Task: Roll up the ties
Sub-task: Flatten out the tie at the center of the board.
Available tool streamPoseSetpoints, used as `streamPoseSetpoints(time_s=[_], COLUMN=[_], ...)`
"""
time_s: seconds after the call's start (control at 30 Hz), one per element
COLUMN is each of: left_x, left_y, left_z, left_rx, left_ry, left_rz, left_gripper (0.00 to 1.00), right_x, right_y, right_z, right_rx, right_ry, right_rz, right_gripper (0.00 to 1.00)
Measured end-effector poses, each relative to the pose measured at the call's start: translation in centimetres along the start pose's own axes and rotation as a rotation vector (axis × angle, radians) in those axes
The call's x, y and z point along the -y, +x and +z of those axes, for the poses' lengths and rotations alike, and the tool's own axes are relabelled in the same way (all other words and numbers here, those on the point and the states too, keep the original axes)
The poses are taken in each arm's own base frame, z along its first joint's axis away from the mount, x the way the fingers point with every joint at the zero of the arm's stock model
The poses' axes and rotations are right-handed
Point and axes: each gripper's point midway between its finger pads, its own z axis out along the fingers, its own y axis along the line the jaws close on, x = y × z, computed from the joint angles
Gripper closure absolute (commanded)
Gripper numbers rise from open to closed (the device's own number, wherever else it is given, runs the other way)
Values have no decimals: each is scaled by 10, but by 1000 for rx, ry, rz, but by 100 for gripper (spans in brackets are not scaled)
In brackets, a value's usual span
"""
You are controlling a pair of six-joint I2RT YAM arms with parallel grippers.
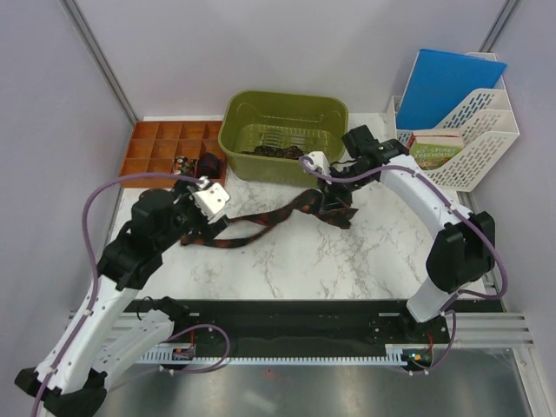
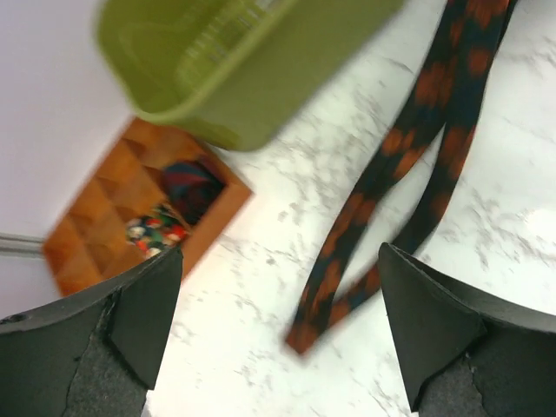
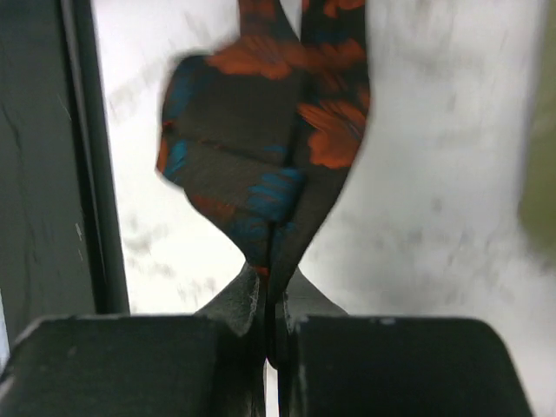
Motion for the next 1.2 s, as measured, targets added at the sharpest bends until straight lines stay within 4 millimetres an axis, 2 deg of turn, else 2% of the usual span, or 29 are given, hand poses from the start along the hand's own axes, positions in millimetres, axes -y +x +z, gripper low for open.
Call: streamPoseSetpoints(time_s=[0.1,0.17,0.2,0.27,0.4,0.47,0.57,0.73,0.93,1.0,1.03,1.13,1.2], left_x=[22,37,43,55,69,74,80,86,84,85,86,87,83], left_y=[22,37,46,63,106,127,148,150,157,163,167,180,184], left_z=[22,36,41,46,50,60,75,109,161,175,179,184,183], left_rx=[-100,-167,-198,-233,-341,-401,-446,-376,-332,-324,-322,-343,-350], left_ry=[117,199,232,286,379,436,503,575,633,648,654,669,667], left_rz=[-15,-18,-13,-3,-1,-12,-5,62,134,170,188,240,254], left_gripper=[6,8,8,11,13,10,10,11,22,32,46,66,74], right_x=[3,-6,-12,-20,-22,-19,-13,-9,-6,-4,-4,-2,-2], right_y=[73,120,138,157,176,187,202,213,222,226,228,232,234], right_z=[-13,-21,-23,-27,-32,-35,-44,-52,-59,-64,-66,-70,-70], right_rx=[-181,-305,-360,-425,-494,-512,-529,-554,-574,-578,-579,-594,-605], right_ry=[-17,-56,-83,-121,-154,-161,-151,-141,-130,-121,-118,-114,-121], right_rz=[70,128,151,167,180,205,247,256,272,282,285,277,271], right_gripper=[100,100,100,100,100,100,100,100,100,100,100,100,100])
